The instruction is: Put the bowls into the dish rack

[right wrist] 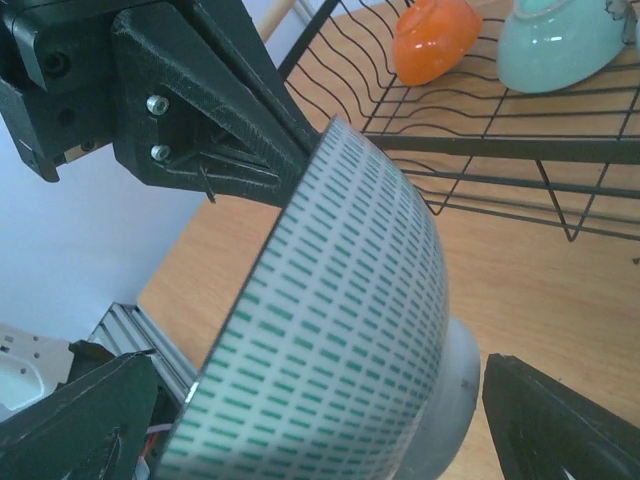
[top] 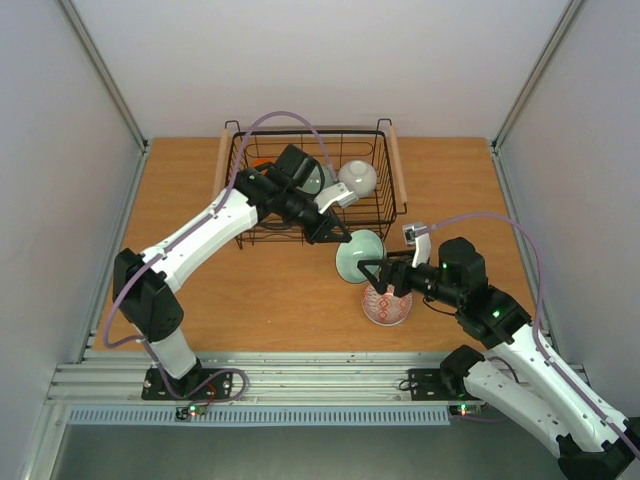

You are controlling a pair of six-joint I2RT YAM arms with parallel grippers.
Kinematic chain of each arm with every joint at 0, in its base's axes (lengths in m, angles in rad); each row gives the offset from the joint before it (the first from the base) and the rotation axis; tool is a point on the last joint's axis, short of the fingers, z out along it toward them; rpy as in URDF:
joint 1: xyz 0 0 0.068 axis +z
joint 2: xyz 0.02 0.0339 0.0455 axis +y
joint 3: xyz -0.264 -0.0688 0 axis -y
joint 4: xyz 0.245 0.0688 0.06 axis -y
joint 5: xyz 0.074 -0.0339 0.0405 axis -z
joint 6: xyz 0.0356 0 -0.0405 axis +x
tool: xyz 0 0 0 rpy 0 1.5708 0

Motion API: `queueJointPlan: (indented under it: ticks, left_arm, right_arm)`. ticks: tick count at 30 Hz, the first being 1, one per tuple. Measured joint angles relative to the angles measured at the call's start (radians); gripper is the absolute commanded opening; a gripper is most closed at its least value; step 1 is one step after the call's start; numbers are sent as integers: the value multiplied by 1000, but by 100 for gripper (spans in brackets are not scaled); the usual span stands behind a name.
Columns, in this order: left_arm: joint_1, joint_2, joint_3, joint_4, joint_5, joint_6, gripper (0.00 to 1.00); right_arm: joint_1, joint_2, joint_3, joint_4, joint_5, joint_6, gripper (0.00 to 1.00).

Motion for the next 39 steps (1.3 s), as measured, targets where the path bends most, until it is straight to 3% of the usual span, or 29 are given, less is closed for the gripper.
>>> queueJointPlan:
  ticks: [25,28,35,36,39]
  left_arm:
    - [8,-47,-17,1,-74,3,0]
    - [10,-53,-17,2,-78,4,0]
    - [19,-82,-19,7,-105,34,0]
    - [19,-87,-23,-2,-100,33,0]
    - [-8,-103,-26,-21,-30,26,0]
  right_arm:
    - [0,52,-48,125,-79,80,85]
    - [0,52,-48,127,-85,81,65]
    - [-14,63,-70,93,-23,154,8]
    - [-18,65,-72,91,-5,157,2]
    - [-40,93,-89,66,90,187,1]
